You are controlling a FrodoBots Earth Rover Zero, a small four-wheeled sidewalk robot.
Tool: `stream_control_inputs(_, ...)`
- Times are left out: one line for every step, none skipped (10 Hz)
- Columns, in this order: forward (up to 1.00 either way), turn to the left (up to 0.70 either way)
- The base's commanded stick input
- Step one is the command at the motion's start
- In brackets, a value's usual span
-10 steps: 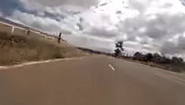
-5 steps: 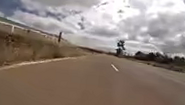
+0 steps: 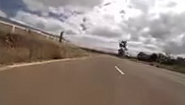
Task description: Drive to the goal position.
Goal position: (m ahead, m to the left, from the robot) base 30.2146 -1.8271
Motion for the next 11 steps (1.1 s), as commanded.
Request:
stream_control_inputs(0.85,-0.32)
stream_control_inputs(0.85,-0.27)
stream_control_inputs(0.85,0.00)
stream_control_inputs(0.85,0.00)
stream_control_inputs(0.85,0.00)
stream_control_inputs(0.85,0.00)
stream_control_inputs(0.85,0.00)
stream_control_inputs(0.85,0.00)
stream_control_inputs(0.85,0.00)
stream_control_inputs(0.85,0.00)
stream_control_inputs(0.85,0.00)
